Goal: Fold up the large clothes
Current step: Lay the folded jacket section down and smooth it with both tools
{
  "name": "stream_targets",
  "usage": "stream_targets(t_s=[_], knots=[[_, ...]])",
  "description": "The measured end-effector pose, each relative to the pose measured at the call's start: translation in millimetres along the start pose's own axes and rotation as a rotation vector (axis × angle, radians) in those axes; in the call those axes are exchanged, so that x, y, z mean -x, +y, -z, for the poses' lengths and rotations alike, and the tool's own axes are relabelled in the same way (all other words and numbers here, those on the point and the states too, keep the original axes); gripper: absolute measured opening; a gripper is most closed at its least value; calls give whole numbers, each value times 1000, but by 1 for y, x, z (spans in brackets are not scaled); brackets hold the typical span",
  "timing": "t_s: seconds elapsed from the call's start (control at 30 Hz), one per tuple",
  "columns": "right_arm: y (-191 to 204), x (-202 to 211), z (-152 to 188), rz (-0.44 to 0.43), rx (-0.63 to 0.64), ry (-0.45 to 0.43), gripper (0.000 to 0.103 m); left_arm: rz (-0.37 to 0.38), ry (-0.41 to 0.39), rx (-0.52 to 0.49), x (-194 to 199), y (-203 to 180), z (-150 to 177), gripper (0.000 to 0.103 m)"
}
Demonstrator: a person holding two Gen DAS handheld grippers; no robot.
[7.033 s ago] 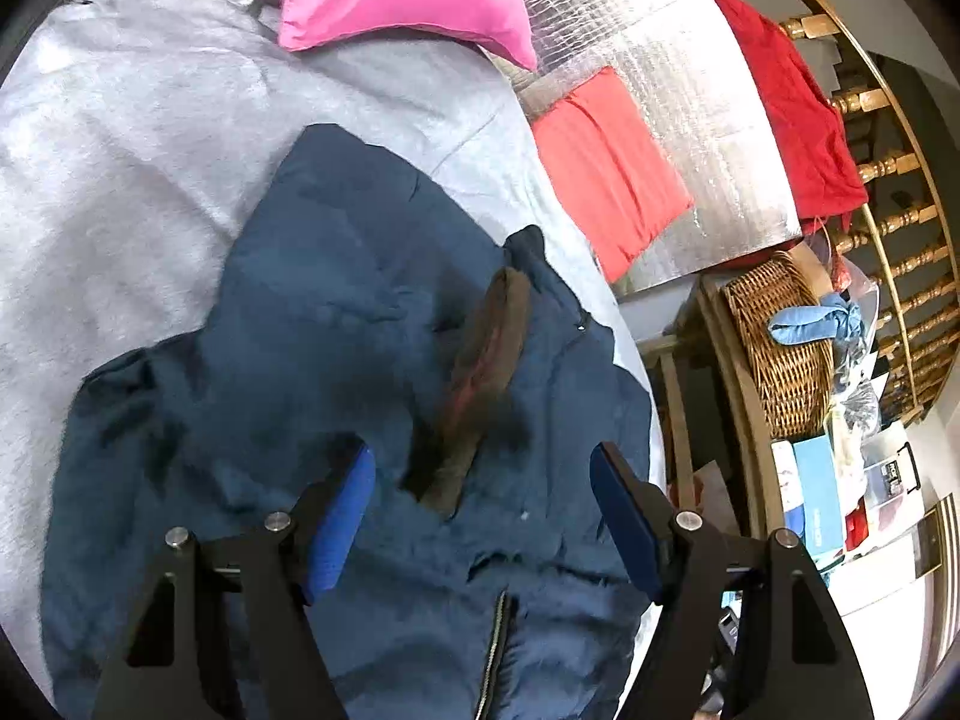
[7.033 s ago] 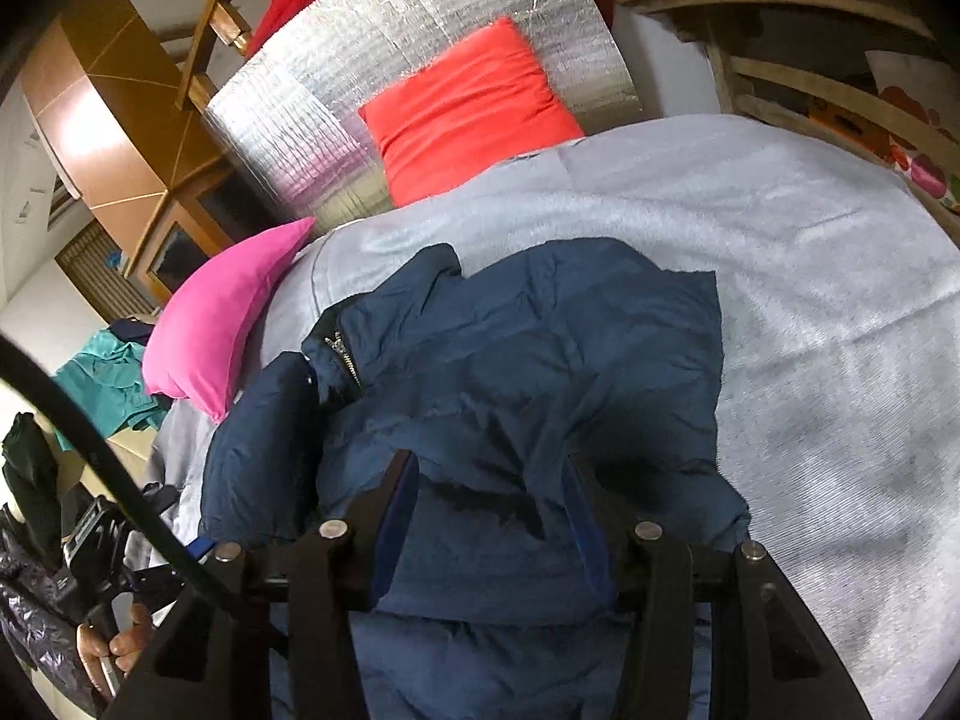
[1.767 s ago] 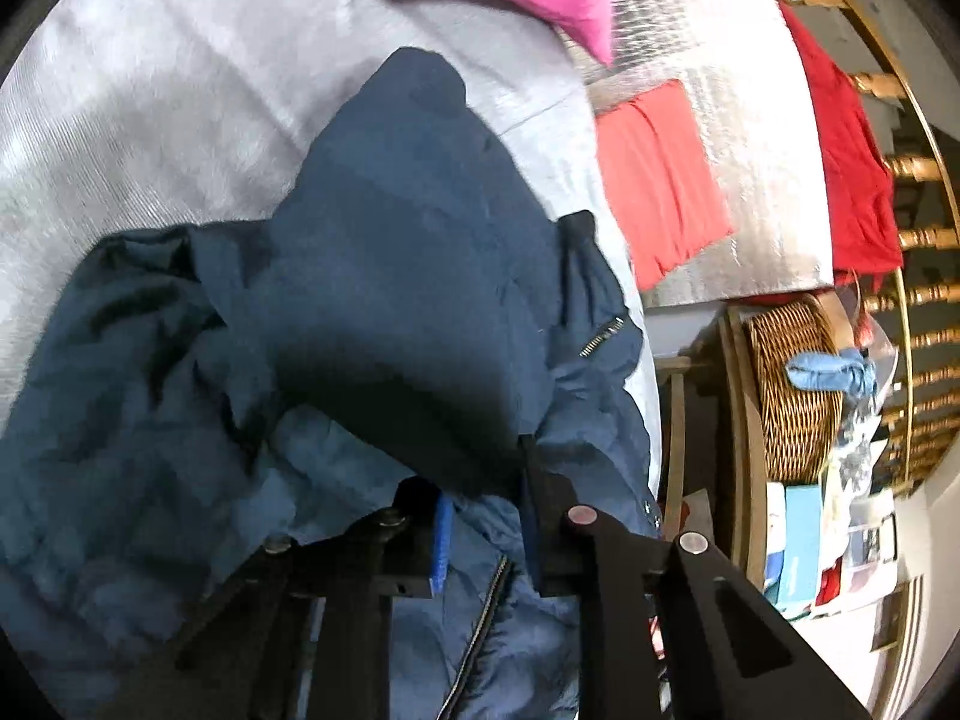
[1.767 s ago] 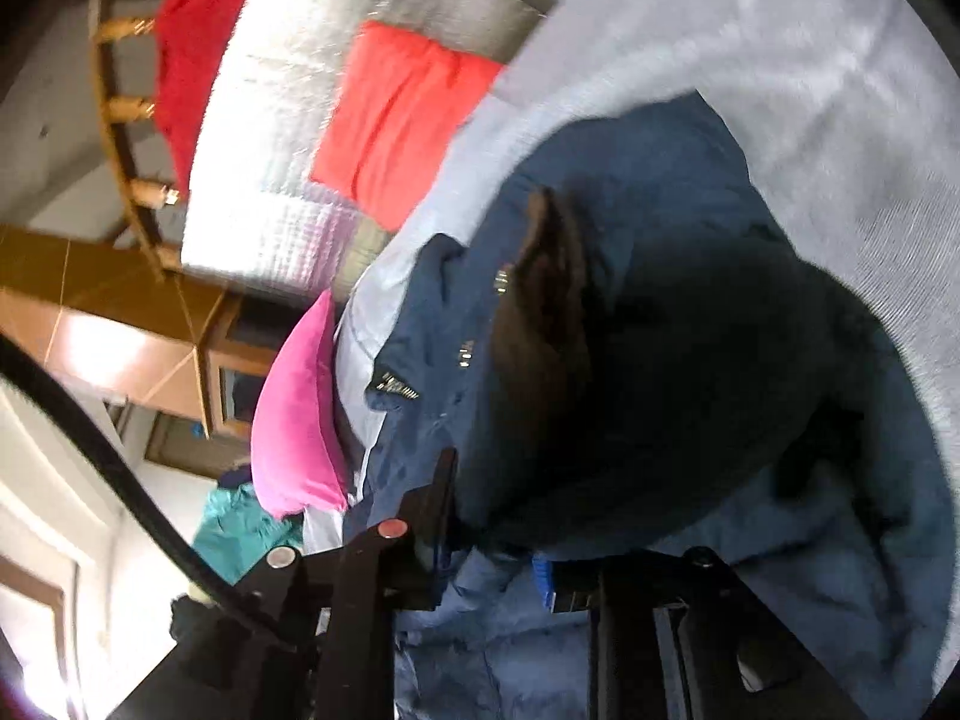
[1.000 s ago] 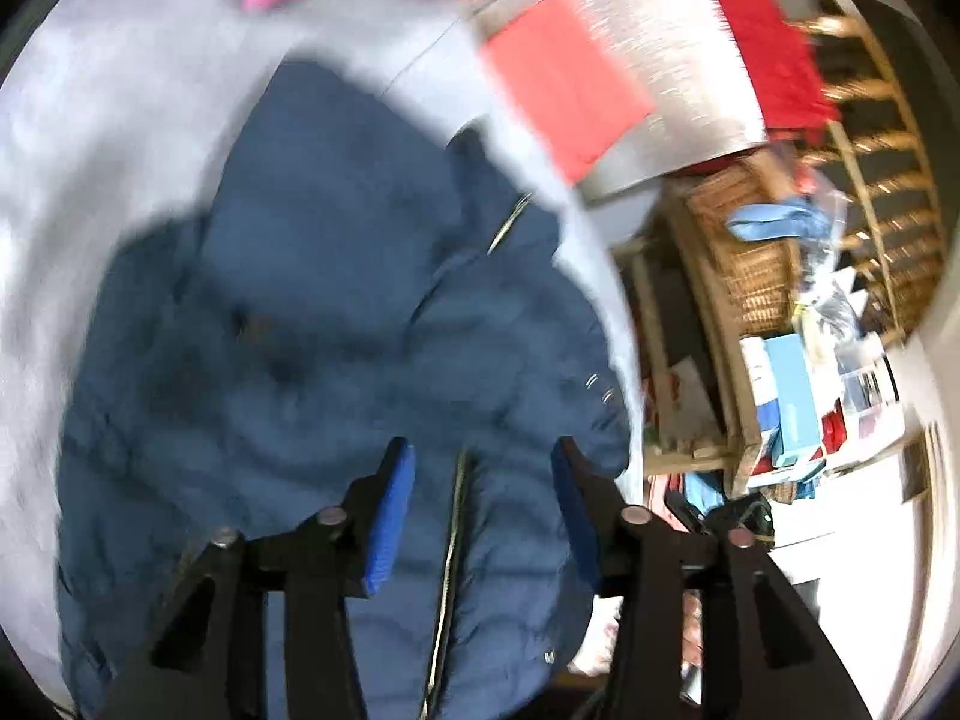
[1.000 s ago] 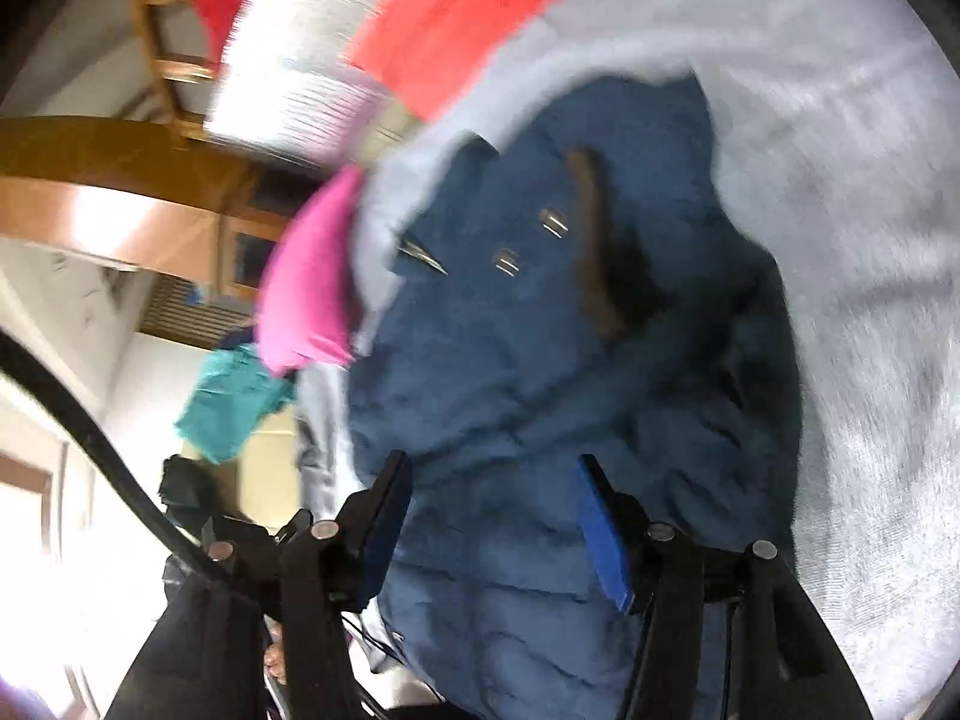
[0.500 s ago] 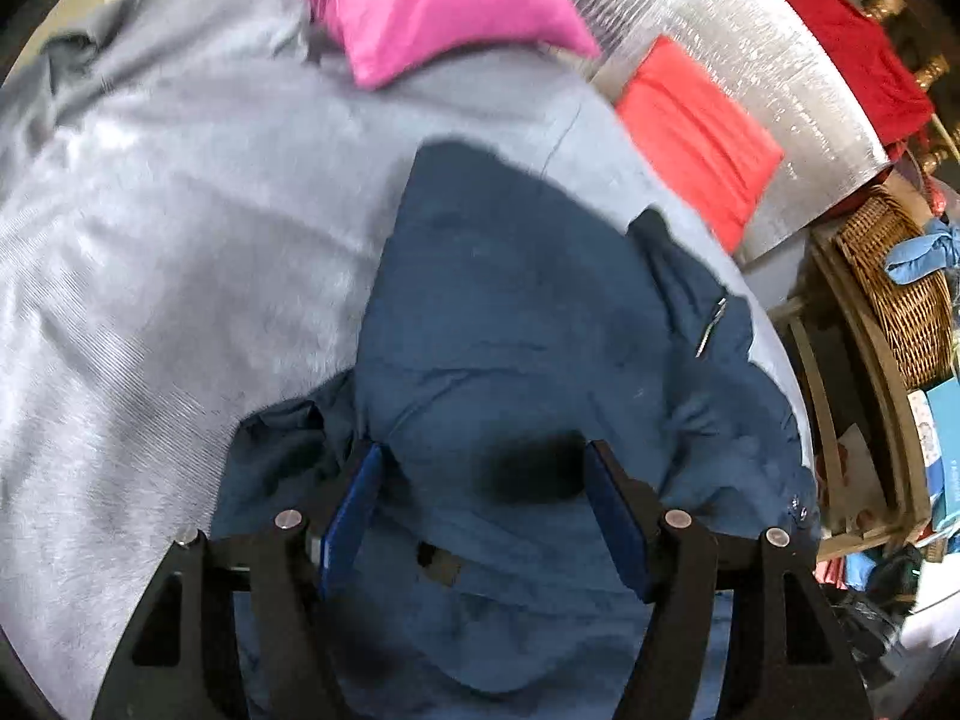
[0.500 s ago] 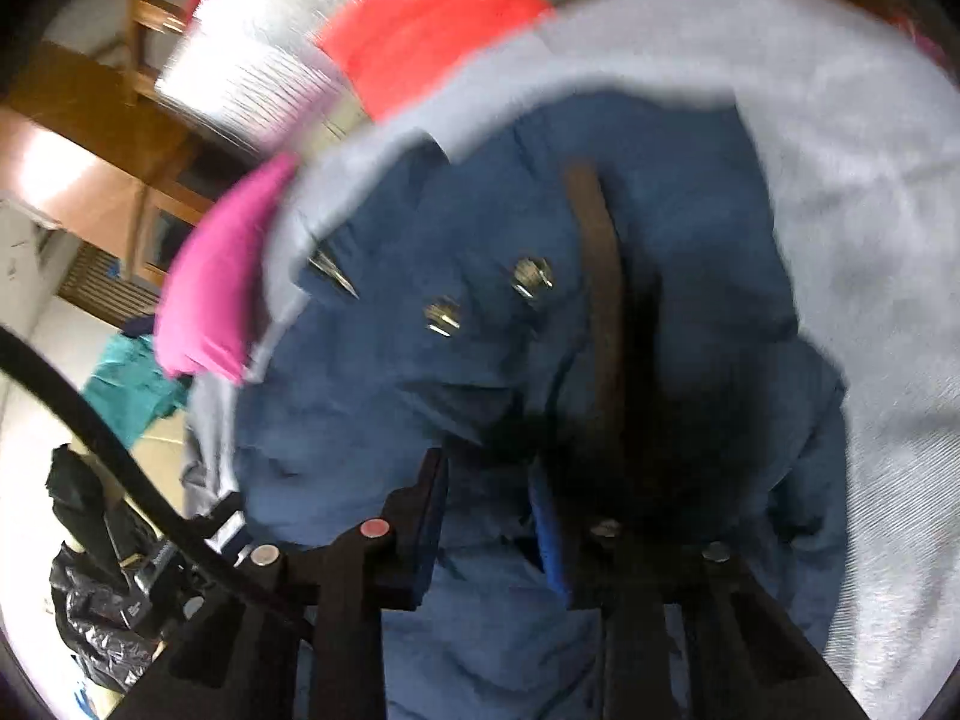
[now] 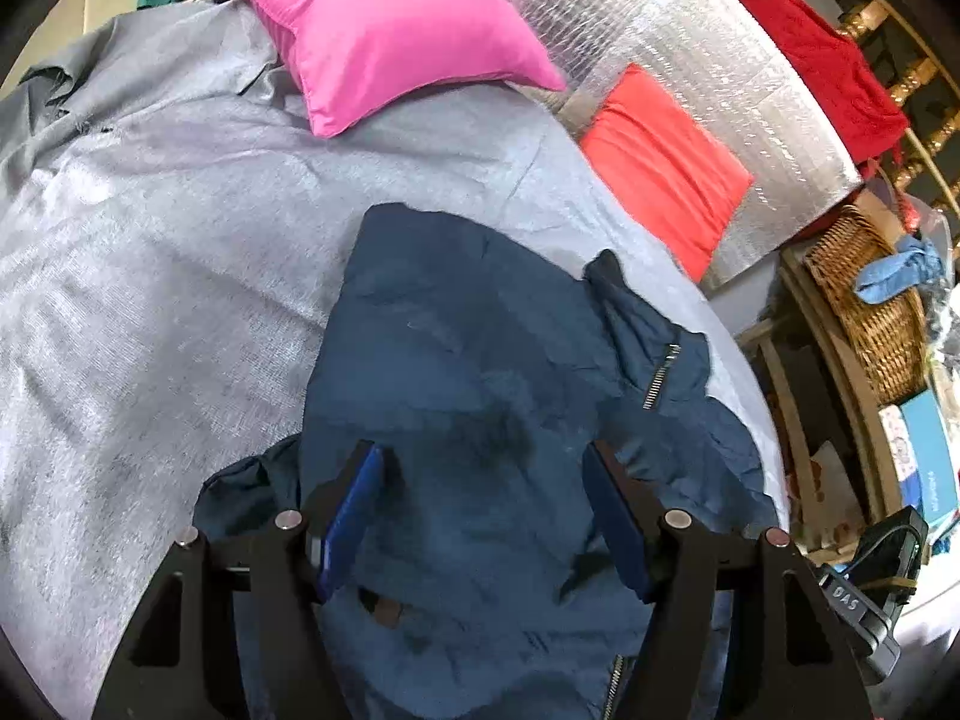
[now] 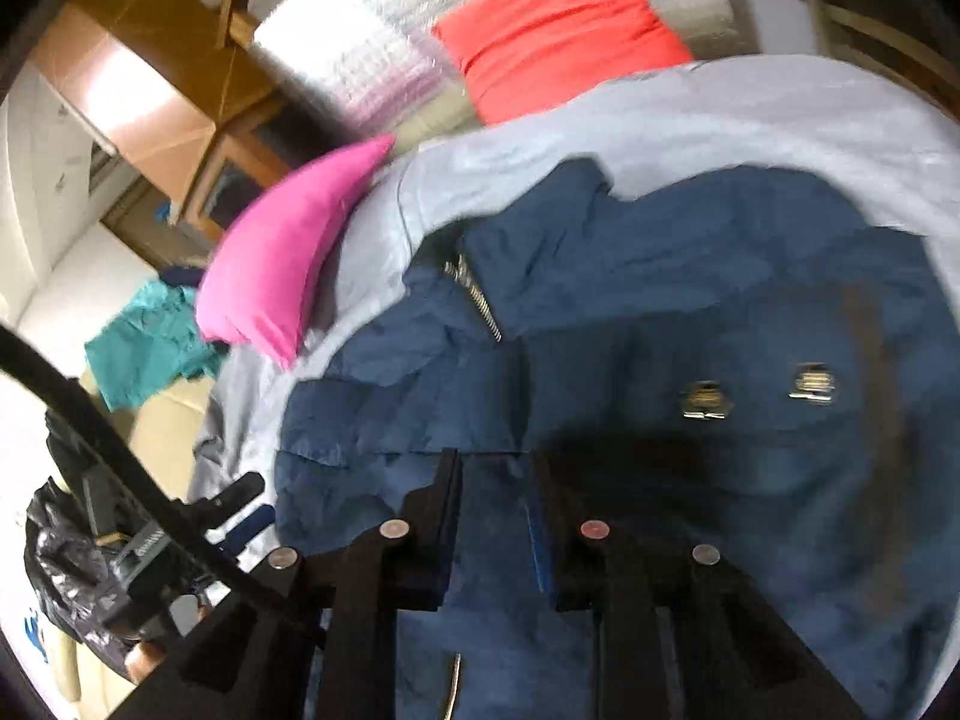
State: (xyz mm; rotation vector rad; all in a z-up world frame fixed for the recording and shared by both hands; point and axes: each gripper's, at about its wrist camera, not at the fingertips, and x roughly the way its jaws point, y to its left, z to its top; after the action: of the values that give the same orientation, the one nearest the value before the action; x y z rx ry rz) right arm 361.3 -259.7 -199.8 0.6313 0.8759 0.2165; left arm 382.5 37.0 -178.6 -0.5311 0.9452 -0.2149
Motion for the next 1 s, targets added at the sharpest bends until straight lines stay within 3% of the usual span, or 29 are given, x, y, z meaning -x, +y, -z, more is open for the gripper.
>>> stream_targets(t_s=[0.13, 0.2, 0.33, 0.5, 0.63, 0.7, 0.77, 1.0], knots=[[-4, -42, -2, 64, 27, 46, 24, -117, 10, -38, -13, 0, -1, 69], [-8, -44, -5, 51, 11, 54, 24, -158, 24, -67, -18, -1, 0, 69], [-10, -22, -6, 5, -11, 59, 25, -139, 31, -54, -10, 2, -1, 69], [-1, 21, 9, 23, 75, 63, 25, -97, 35, -89, 7, -4, 6, 70], [-24, 19, 21, 73, 39, 144, 25, -167, 63, -176, 2, -10, 17, 70], [-40, 9, 24, 44, -11, 184, 24, -209, 93, -190, -8, -6, 20, 70], [-48, 14, 20, 3, -65, 188, 24, -204, 98, -170, -7, -3, 19, 70], [-85, 72, -10, -9, -177, -24, 25, -148, 6, -144, 19, -1, 9, 70]])
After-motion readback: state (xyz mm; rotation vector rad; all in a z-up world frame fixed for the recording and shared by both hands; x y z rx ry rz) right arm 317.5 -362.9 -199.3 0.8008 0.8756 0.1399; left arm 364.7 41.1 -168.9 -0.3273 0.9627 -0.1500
